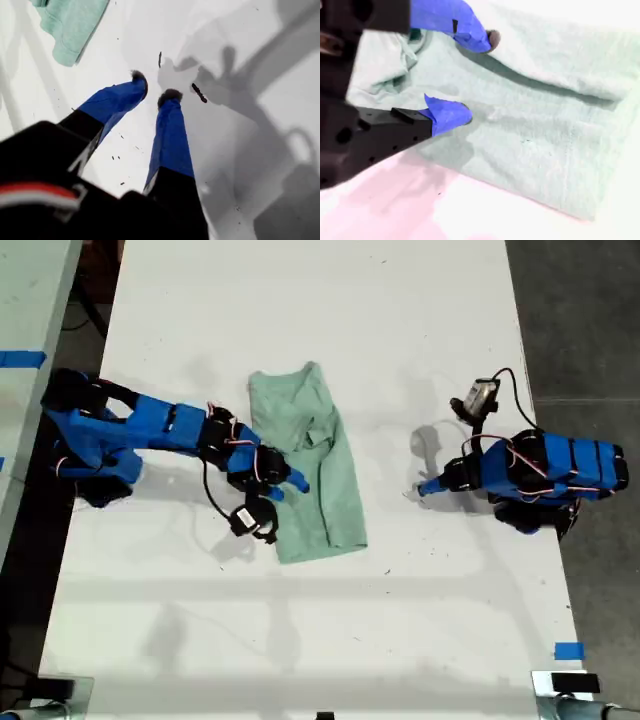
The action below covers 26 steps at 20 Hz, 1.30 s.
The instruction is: Fold t shirt
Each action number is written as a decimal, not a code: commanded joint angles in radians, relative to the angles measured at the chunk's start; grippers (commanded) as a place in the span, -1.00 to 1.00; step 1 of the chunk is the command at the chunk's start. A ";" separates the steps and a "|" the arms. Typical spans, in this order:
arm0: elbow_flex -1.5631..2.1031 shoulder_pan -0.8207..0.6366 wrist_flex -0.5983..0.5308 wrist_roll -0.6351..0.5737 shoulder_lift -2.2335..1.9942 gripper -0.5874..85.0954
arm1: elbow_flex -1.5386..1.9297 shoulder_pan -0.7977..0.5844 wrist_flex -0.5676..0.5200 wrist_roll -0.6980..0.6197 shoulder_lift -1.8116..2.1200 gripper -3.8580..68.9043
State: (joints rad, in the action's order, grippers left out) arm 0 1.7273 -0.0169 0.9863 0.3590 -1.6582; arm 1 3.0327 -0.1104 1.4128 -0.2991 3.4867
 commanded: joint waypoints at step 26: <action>1.493 -0.307 0.037 -0.273 -1.876 -0.98 | 0.057 0.003 -0.026 -0.006 0.011 -0.68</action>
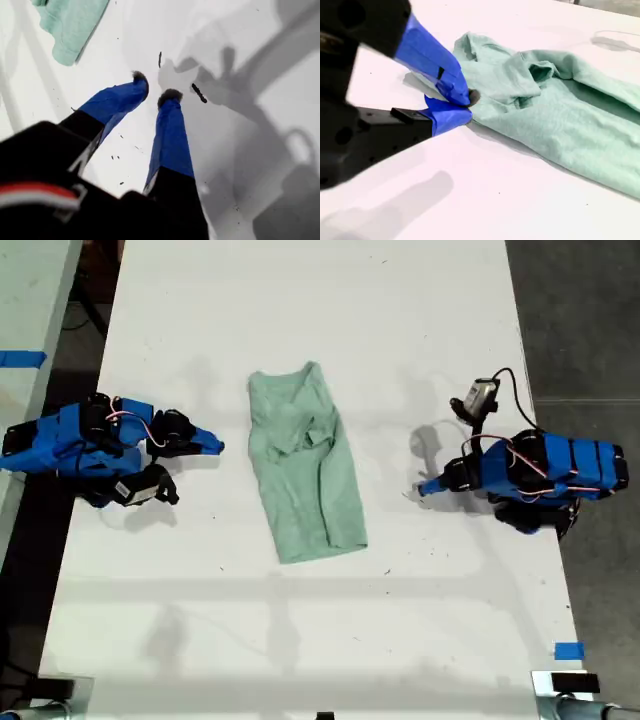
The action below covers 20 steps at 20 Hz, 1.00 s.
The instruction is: Fold t shirt
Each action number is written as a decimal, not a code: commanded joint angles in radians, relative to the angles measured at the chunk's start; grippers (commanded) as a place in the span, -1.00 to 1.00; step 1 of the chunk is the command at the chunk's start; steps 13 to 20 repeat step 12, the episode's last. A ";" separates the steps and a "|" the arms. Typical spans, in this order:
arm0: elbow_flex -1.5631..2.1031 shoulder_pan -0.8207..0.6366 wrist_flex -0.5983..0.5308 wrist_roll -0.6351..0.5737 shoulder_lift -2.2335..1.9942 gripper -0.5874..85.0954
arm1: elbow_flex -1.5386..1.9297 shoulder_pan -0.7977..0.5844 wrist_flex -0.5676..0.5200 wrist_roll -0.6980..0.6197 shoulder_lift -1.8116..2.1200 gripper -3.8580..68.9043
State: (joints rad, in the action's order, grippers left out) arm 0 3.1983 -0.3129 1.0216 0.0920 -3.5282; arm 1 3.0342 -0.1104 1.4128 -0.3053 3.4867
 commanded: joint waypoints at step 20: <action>0.023 -0.037 0.002 0.000 -0.006 -0.99 | 0.055 0.000 -0.026 -0.009 0.011 -0.68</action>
